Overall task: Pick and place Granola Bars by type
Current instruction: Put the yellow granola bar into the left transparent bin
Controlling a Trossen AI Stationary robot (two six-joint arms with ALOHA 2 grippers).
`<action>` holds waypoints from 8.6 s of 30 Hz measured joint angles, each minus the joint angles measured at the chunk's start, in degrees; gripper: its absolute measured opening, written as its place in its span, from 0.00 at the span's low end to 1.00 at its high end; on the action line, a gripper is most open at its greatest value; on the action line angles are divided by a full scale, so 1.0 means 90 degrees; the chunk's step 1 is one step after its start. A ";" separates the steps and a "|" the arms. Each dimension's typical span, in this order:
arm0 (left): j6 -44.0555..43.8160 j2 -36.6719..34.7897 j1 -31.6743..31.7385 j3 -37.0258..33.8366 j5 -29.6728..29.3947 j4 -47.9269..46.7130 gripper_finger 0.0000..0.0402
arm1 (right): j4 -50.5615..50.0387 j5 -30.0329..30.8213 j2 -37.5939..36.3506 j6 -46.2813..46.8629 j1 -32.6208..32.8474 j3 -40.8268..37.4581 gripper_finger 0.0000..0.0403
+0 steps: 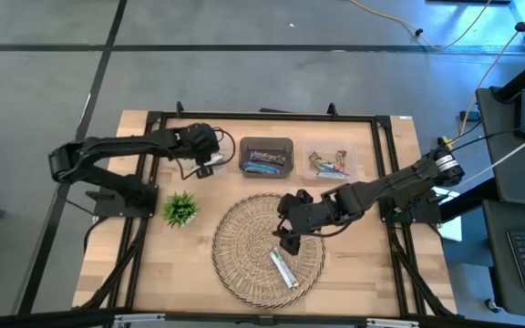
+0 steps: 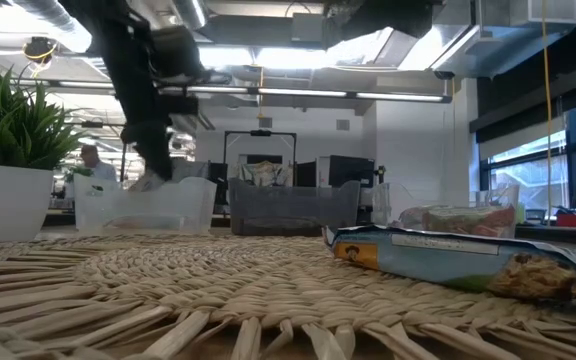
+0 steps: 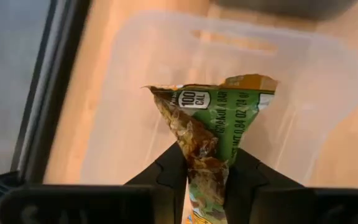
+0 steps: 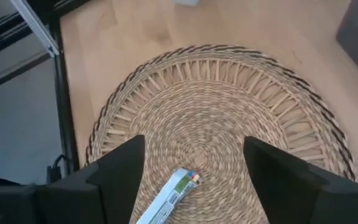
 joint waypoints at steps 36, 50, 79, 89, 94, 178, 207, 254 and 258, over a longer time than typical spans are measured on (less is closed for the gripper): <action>0.0092 0.0703 0.0022 0.0000 -0.0294 0.0005 0.42 | -0.0748 -0.1610 0.2266 0.3146 0.0636 0.0633 0.61; 0.0097 0.0703 0.0022 0.0000 -0.0287 0.0005 0.47 | -0.0370 -0.1596 0.2704 0.3053 0.0636 0.0665 0.56; 0.0111 0.0703 0.0022 0.0000 -0.0274 -0.0044 0.48 | -0.0258 -0.1498 0.3084 0.2832 0.0636 0.0670 0.32; 0.0109 0.0559 0.0002 -0.0002 -0.0274 -0.0047 0.47 | -0.0251 -0.1542 0.3084 0.2832 0.0636 0.0665 0.26; 0.0108 0.0113 0.0000 -0.0002 -0.0090 -0.0041 0.48 | -0.0232 -0.1552 0.3043 0.2832 0.0636 0.0661 0.26; -0.2061 0.0852 -0.3152 -0.0002 0.2089 0.8771 0.64 | 0.3069 0.1982 -0.0814 -0.4163 -0.0484 0.0097 0.26; -0.2006 0.0818 -0.3103 -0.0002 0.2236 0.8961 0.28 | 0.3214 0.2025 -0.0457 -0.4265 -0.0525 0.0100 0.26; -0.0751 0.0115 0.0405 0.0000 0.0354 -0.0879 0.20 | -0.0853 0.2006 -0.1552 -0.2157 -0.0523 0.0107 0.73; -0.0569 0.0649 0.0403 -0.0002 0.0345 -0.0880 0.21 | -0.0851 0.2004 -0.1549 -0.2159 -0.0523 0.0107 0.73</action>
